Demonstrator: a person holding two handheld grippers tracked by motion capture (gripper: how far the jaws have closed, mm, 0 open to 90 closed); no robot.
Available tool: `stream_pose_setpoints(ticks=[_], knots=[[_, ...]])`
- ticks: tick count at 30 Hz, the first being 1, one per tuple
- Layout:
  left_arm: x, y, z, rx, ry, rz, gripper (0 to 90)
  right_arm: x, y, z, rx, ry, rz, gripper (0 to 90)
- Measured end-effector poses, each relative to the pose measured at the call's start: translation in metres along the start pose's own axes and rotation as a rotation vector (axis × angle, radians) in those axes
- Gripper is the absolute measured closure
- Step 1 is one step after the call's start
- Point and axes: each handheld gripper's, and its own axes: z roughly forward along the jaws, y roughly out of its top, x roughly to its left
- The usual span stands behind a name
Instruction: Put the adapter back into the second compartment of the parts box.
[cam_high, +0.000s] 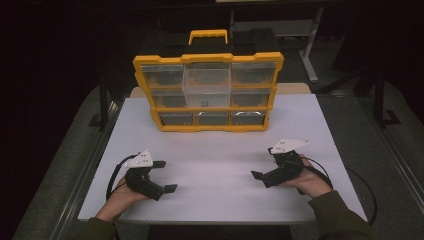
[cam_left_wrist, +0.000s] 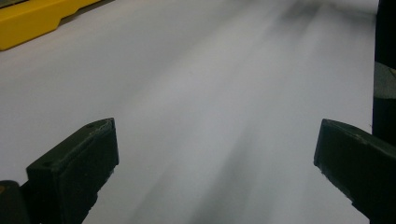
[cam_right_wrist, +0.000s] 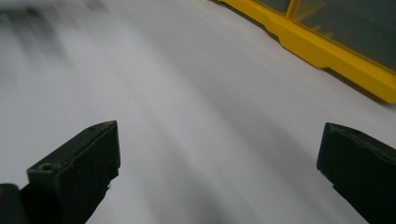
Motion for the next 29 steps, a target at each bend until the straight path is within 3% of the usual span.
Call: stream_pose_setpoints(ticks=[15, 29], knots=[[0.0, -0.001, 0.0, 0.004, -0.004, 0.007, 0.0, -0.003, -0.034, -0.005, -0.006, -0.01, 0.035, 0.0], [0.001, -0.001, 0.0, 0.009, 0.003, 0.006, 0.0, -0.001, -0.041, 0.001, 0.036, 0.022, 0.015, 0.0]])
